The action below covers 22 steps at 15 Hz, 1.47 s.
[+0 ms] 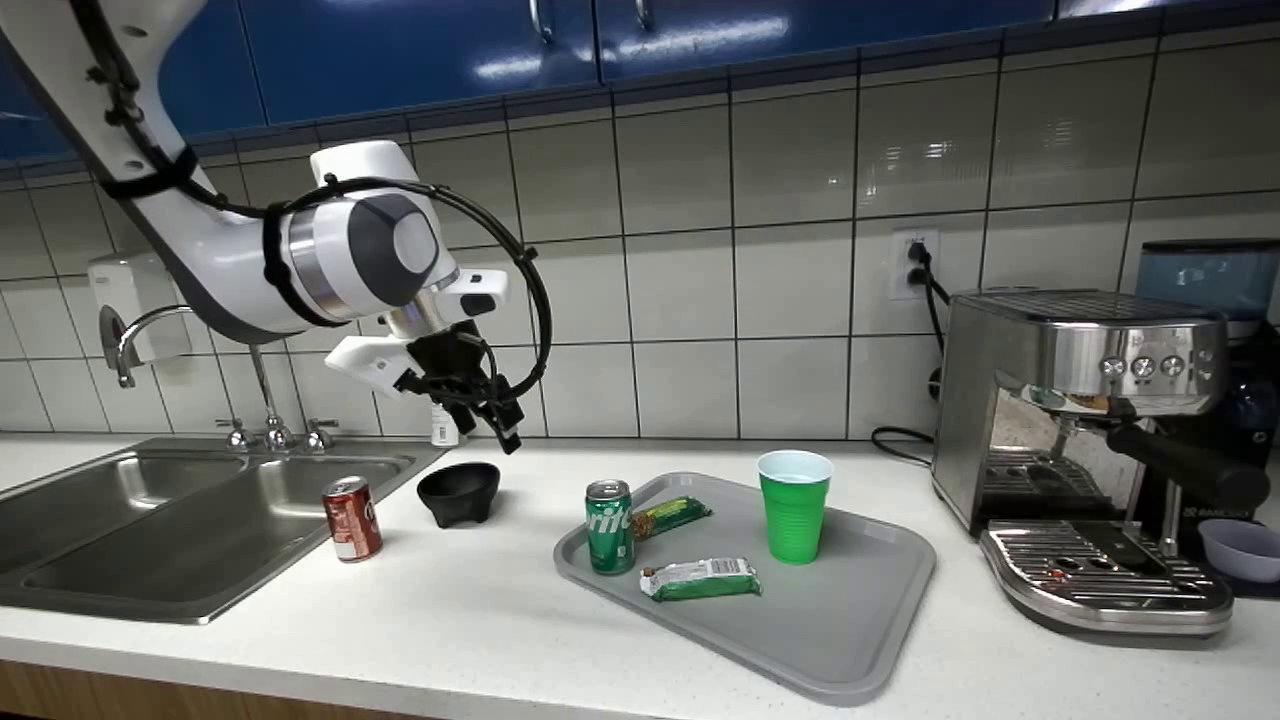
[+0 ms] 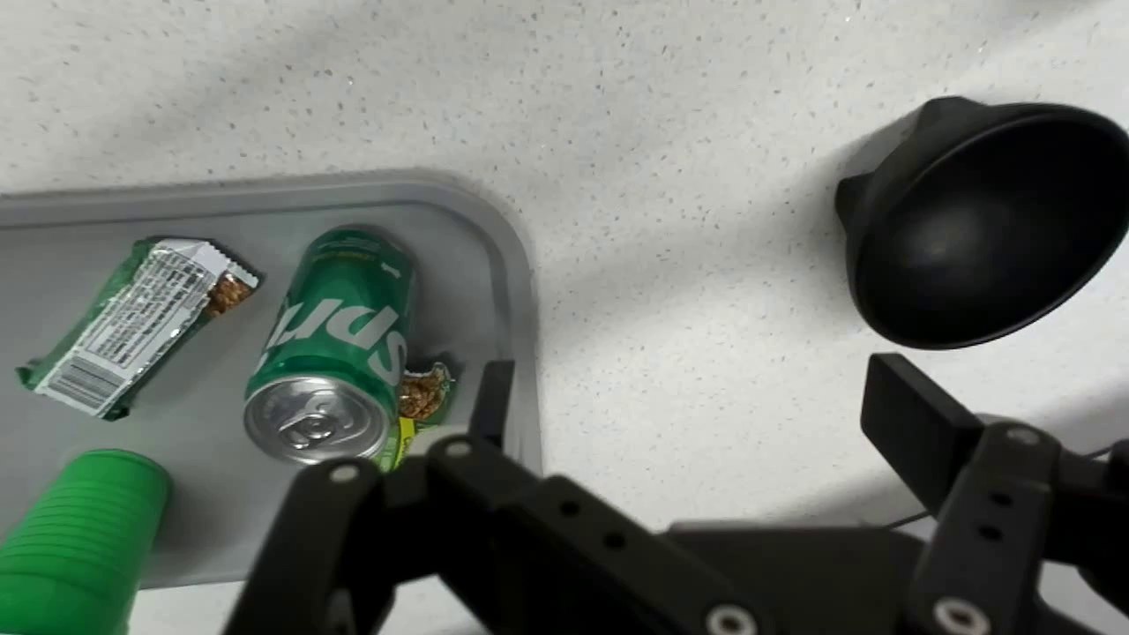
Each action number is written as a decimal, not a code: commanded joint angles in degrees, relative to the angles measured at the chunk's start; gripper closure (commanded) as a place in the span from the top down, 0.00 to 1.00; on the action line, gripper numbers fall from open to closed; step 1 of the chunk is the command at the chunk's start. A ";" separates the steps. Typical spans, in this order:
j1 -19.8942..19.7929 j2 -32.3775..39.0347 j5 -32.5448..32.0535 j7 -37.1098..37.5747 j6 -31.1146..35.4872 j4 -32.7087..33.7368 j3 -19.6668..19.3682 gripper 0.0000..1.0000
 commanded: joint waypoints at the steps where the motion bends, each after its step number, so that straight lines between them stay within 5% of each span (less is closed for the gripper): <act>1: -6.52 -4.32 5.12 -8.88 -1.45 -2.81 8.50 1.00; 5: -9.73 -5.81 13.92 -19.80 -2.71 -3.55 14.59 1.00; 12: -11.13 -7.45 23.17 -34.41 -6.94 -3.40 17.44 1.00; 22: -11.58 -5.53 21.73 -33.10 -6.07 -2.59 17.92 1.00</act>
